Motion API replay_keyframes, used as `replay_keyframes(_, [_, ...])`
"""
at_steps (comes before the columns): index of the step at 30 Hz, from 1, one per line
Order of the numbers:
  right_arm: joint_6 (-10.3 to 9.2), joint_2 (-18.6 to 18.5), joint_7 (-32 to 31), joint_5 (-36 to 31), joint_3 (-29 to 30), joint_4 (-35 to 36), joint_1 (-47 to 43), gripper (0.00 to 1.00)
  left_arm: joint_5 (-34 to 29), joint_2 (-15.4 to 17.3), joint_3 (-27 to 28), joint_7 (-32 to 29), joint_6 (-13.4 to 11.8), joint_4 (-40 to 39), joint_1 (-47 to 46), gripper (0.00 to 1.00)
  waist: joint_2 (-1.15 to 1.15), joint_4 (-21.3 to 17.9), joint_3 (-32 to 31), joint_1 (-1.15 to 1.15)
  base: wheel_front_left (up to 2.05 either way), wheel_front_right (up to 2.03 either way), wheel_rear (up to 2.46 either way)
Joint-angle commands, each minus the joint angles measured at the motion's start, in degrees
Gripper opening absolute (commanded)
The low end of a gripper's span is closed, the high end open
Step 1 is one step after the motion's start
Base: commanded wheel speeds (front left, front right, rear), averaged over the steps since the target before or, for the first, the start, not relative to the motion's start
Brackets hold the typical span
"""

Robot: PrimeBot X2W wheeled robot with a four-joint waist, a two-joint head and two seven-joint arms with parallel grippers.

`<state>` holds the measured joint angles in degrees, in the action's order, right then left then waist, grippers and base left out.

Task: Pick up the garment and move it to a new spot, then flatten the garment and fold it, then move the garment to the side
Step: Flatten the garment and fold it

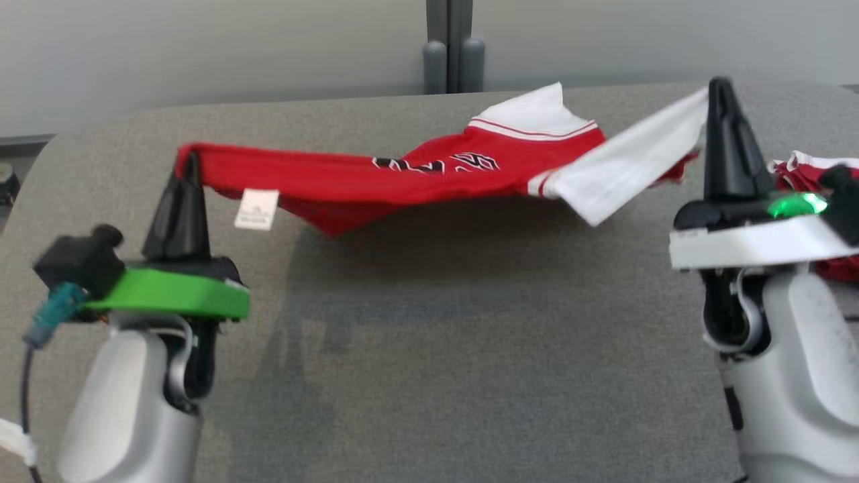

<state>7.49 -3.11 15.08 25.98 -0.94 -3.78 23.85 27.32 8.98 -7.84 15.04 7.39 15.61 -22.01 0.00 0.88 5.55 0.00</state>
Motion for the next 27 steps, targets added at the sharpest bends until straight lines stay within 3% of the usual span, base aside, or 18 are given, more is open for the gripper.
replay_keyframes(1, [-0.02, -1.73, 0.09, 0.14, 0.18, 0.84, 3.08, 0.00, 1.97, 1.78, 0.15, -0.95, 0.16, -1.75, -3.02, 0.00, 0.00, -0.12, -2.10, 0.00, 0.00, 0.00, 0.00])
replay_keyframes(6, [-0.02, -7.47, -0.49, 0.81, -1.04, 0.61, 15.71, 0.00, 6.12, 7.86, -0.66, -7.90, 0.17, -7.56, -13.07, 0.00, 0.00, -0.02, -2.31, 0.00, 0.00, 0.00, 0.00])
replay_keyframes(13, [-0.02, -12.98, -3.54, -1.10, -1.77, -5.89, 33.01, 0.00, 10.07, 10.53, 1.36, -16.42, -0.95, -9.13, -24.05, 0.00, 0.00, -0.43, 2.01, 0.00, 0.00, 0.00, 0.00])
replay_keyframes(20, [-0.05, -12.40, -5.76, -5.24, -1.30, -17.54, 44.90, 0.00, 11.57, 10.93, 1.92, -20.64, -2.76, -3.48, -30.30, 0.00, 0.00, -1.08, 10.10, 0.00, 0.00, 0.00, 0.00])
replay_keyframes(27, [-0.06, -9.04, -3.87, -12.45, 3.32, -27.90, 57.42, 0.00, 8.59, 12.43, 2.10, -17.32, -3.17, 6.32, -39.88, 0.00, 0.00, -2.34, 19.23, 0.00, 0.00, 0.00, 0.00])
